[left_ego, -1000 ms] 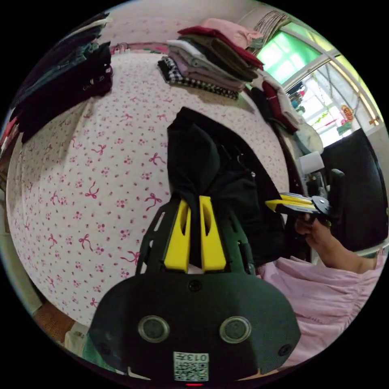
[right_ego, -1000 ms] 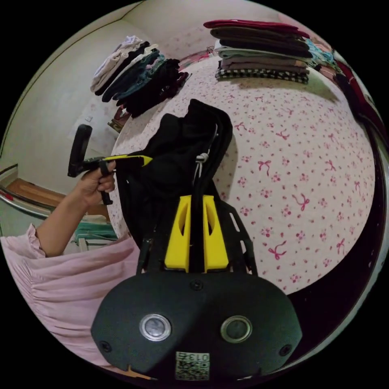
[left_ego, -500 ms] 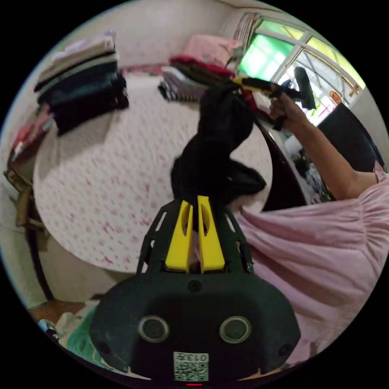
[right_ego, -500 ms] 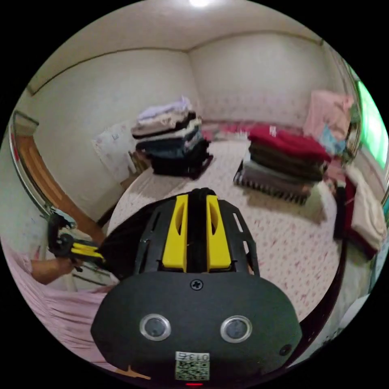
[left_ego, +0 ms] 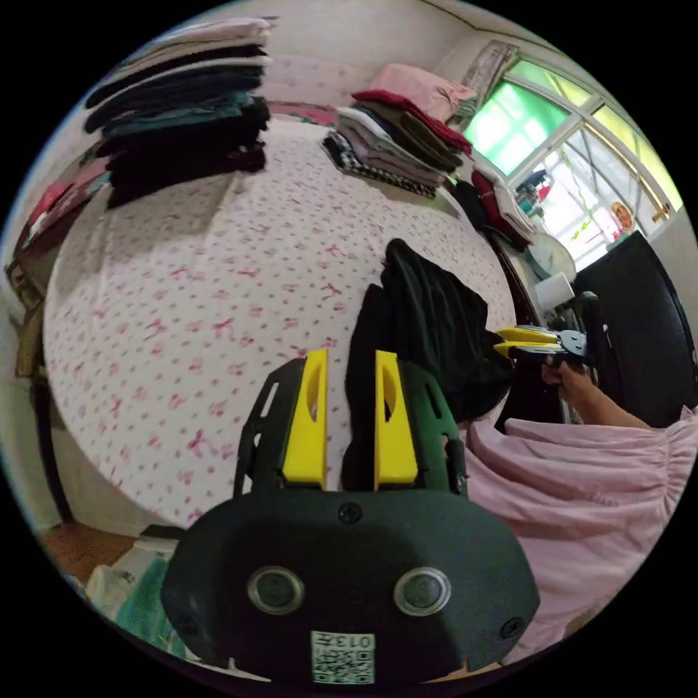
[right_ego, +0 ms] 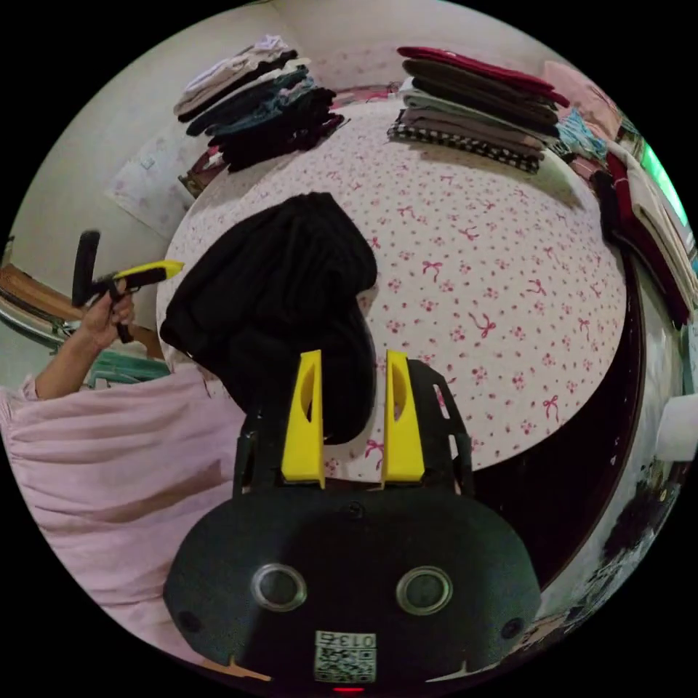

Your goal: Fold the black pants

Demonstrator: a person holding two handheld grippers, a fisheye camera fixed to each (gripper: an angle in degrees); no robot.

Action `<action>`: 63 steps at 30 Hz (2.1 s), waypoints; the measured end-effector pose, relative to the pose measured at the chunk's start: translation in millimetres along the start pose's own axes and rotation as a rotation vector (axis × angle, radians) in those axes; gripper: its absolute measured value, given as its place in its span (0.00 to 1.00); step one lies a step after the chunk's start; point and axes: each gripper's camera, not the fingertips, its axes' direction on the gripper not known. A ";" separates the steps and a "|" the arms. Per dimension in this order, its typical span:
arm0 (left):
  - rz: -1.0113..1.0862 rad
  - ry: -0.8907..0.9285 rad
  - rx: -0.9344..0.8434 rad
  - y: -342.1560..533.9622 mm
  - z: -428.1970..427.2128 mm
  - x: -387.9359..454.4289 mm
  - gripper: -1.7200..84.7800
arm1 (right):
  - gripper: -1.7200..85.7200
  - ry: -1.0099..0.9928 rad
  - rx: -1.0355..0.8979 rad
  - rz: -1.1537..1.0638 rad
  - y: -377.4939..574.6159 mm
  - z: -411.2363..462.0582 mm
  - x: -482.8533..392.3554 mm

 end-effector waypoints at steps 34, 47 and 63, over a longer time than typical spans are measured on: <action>-0.317 -0.105 0.226 43.0 -109.0 -26.8 0.10 | 0.08 -0.123 0.364 0.313 44.1 -90.7 98.1; 0.134 -0.401 -0.193 -64.2 3.3 42.0 0.14 | 0.06 0.073 0.034 0.175 -69.8 -13.5 100.7; -0.139 -0.197 0.385 -110.2 -154.2 8.5 0.05 | 0.05 0.199 0.775 0.031 -94.0 -172.2 80.0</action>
